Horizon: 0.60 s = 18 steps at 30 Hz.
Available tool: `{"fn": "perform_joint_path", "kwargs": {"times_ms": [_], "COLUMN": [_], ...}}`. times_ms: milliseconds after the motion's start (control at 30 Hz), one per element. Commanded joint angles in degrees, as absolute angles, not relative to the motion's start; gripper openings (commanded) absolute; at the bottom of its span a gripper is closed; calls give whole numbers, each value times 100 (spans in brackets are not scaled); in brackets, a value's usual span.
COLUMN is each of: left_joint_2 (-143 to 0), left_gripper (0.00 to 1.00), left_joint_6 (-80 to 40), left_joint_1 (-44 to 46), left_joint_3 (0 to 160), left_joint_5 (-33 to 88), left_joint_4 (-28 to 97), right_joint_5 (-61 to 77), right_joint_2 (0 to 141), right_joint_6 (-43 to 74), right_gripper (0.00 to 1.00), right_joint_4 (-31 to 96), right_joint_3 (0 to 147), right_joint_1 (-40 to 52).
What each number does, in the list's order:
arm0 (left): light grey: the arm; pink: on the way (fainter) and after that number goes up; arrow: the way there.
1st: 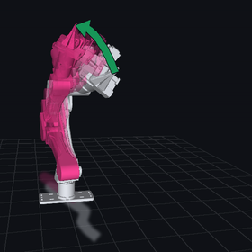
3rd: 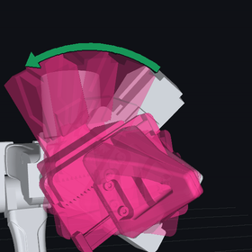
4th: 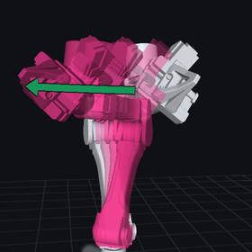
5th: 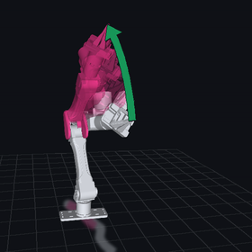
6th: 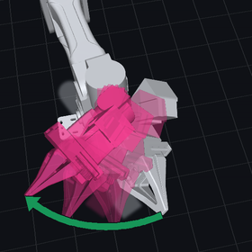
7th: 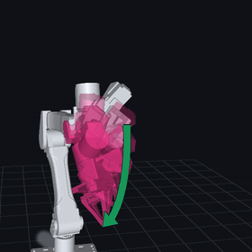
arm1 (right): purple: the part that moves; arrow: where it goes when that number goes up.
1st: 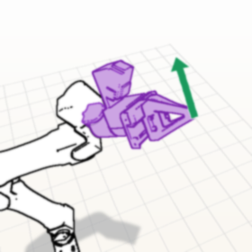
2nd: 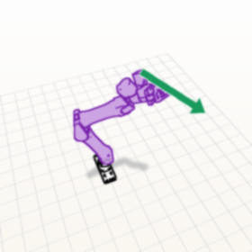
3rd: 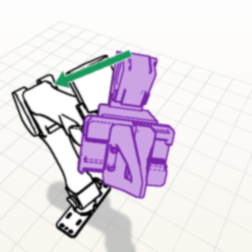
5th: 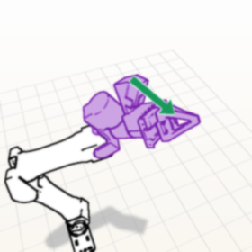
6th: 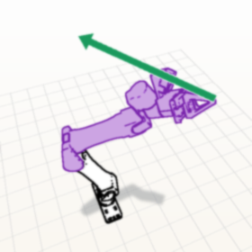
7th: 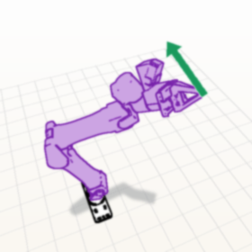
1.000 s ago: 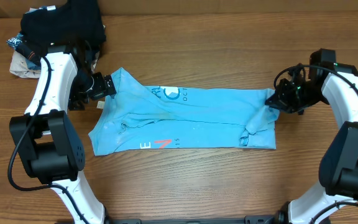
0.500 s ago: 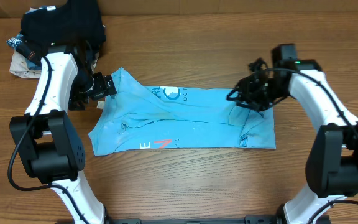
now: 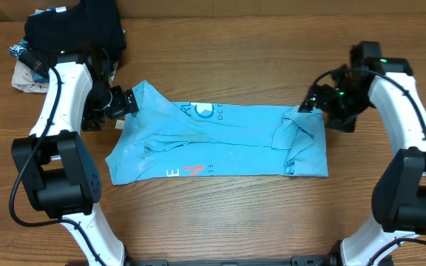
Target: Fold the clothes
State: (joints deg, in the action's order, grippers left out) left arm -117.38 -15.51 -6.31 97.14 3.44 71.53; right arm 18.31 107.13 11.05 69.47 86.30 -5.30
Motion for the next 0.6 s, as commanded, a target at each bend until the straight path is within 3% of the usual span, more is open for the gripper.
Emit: {"fn": "perform_joint_path", "kwargs": {"times_ms": [0,567], "left_joint_2": [-11764,-11764], "left_gripper": [100,100], "left_joint_6": [-1586,-1586], "left_joint_1": [-537,-515], "left_joint_3": [9835,9837], "left_joint_5": [412,412], "left_joint_4": [7124,7113], "right_joint_5": [1459,2504], "right_joint_2": [10676,10676], "right_joint_6": [676,683], "right_gripper": [93,89], "right_joint_4": [6925,5553], "right_joint_3": [8407,7019], "right_joint_1": [-517,-414]}}
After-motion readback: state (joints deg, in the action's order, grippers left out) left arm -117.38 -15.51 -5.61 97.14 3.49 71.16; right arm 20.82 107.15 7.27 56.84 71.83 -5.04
